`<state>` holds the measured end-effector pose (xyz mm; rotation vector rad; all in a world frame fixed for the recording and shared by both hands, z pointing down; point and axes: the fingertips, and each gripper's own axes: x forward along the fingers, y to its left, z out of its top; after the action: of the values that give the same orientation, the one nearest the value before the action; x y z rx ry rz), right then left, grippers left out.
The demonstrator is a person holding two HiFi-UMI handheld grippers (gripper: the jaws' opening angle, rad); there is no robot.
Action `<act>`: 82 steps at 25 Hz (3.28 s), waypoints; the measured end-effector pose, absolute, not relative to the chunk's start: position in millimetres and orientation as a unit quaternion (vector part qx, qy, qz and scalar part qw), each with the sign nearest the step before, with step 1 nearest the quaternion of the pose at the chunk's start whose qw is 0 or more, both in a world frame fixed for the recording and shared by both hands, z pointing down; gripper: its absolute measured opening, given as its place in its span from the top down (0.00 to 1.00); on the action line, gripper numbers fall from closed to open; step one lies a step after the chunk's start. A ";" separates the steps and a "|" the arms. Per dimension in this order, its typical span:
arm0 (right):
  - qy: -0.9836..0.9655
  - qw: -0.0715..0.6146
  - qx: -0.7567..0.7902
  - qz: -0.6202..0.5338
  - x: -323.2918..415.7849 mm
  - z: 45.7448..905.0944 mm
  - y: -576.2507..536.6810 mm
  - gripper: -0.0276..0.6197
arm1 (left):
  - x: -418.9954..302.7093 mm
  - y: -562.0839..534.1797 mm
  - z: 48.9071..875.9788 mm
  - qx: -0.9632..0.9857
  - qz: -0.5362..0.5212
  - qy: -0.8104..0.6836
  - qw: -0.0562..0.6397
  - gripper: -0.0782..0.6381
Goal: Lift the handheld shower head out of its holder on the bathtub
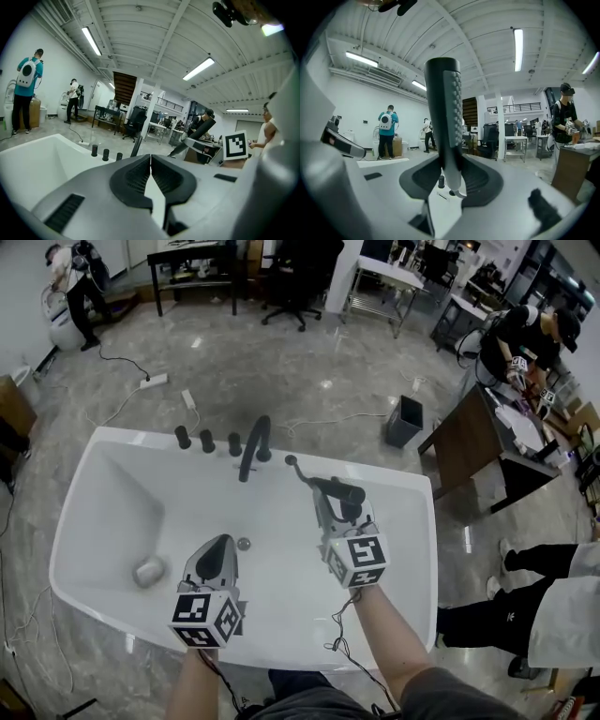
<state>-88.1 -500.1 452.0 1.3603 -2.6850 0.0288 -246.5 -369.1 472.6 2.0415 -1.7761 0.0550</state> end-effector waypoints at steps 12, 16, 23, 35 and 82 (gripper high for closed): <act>-0.888 0.057 0.457 -0.001 -52.8 419.4 -379.4 0.74 | -220.0 -256.8 436.8 0.742 0.005 -0.641 0.197 0.87; -0.886 0.053 0.460 -0.009 -45.5 411.8 -343.1 0.74 | -215.2 -219.5 430.6 0.742 0.002 -0.642 0.195 0.87; -0.885 0.046 0.463 -0.018 -39.5 401.3 -284.6 0.74 | -207.3 -154.1 422.3 0.744 0.005 -0.641 0.187 0.87; -0.883 0.054 0.466 -0.021 -16.1 391.2 -184.1 0.74 | -194.3 -62.4 395.7 0.754 0.003 -0.636 0.167 0.87; -0.887 0.038 0.459 -0.026 94.8 380.2 -3.5 0.74 | -70.3 50.1 375.2 0.793 -0.006 -0.591 0.148 0.87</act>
<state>94.8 -3.5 380.2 1.4079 -2.7223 -0.0798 -70.3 50.1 375.2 2.2791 -1.7006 -0.0175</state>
